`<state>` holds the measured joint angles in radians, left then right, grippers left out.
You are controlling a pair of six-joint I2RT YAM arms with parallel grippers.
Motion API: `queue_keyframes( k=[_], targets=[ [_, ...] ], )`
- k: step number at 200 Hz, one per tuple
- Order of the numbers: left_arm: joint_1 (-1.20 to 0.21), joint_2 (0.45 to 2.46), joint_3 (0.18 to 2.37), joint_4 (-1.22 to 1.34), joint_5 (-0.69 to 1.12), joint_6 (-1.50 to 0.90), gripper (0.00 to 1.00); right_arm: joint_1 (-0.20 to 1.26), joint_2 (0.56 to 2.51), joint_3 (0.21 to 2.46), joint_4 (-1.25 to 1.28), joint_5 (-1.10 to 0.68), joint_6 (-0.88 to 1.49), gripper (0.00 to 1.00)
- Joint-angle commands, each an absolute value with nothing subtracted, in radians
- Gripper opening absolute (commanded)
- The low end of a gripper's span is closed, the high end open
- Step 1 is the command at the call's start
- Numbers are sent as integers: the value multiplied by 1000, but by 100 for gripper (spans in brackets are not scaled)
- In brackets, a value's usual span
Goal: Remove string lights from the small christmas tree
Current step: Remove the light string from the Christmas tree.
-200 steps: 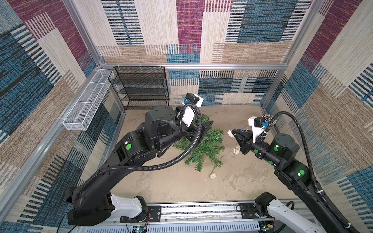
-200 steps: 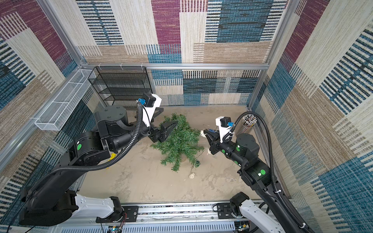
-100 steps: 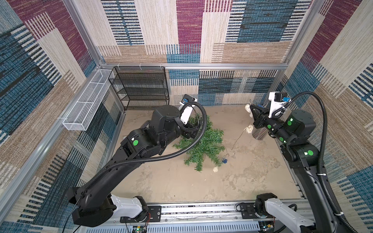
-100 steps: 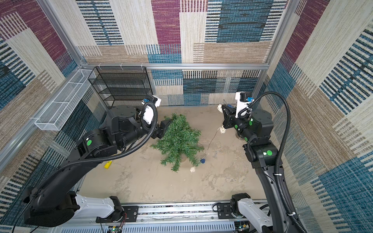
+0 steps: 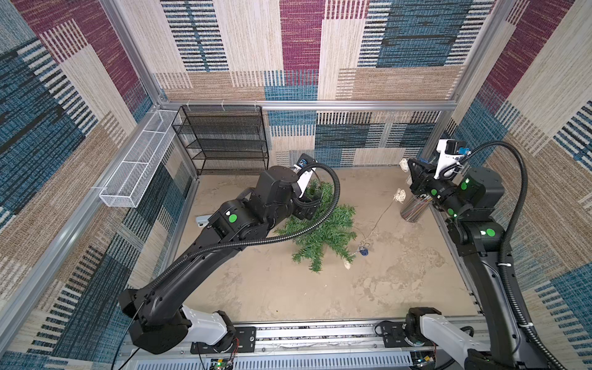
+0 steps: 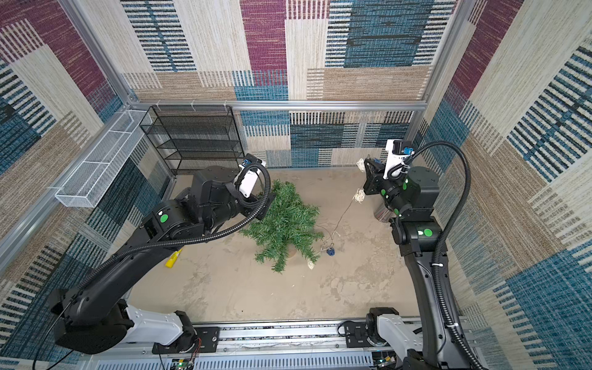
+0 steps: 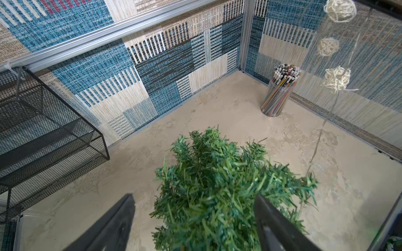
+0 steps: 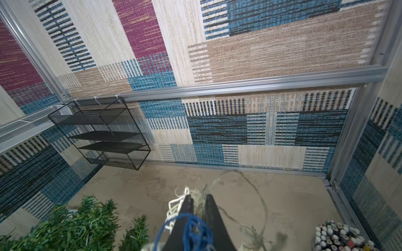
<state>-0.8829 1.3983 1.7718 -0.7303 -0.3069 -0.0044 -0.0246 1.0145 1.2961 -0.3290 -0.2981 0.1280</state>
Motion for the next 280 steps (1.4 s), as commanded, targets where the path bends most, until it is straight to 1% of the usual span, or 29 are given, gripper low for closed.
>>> queue_keyframes(
  k=[1,34,60,100,141,165,200,233,280],
  targets=[
    [-873,1432,1818,-709,-304,-21,87,-33,1023,1321,-314,-286,106,0],
    [-854,1487,1876,-668,-326,-14,86,-32,1037,1316,-355,-223,113,0],
    [-795,1534,1928,-668,-326,-47,85,-34,1054,1305,-381,-171,135,0],
    [-677,1636,2055,-703,-241,-116,84,-34,1080,1324,-379,-158,172,0],
    [-633,1696,2108,-694,-197,-132,84,-49,1081,1404,-392,-132,178,0],
    [-618,1716,2130,-698,-169,-130,84,-55,1089,1483,-389,-180,193,0],
    [-617,1698,2098,-690,-146,-108,84,-54,1121,1587,-372,-280,247,0],
    [-615,1644,2032,-672,-132,-84,84,-55,1144,1598,-317,-367,322,0],
    [-614,1601,2017,-712,-101,-30,85,-36,1175,1656,-250,-451,422,0]
  ],
)
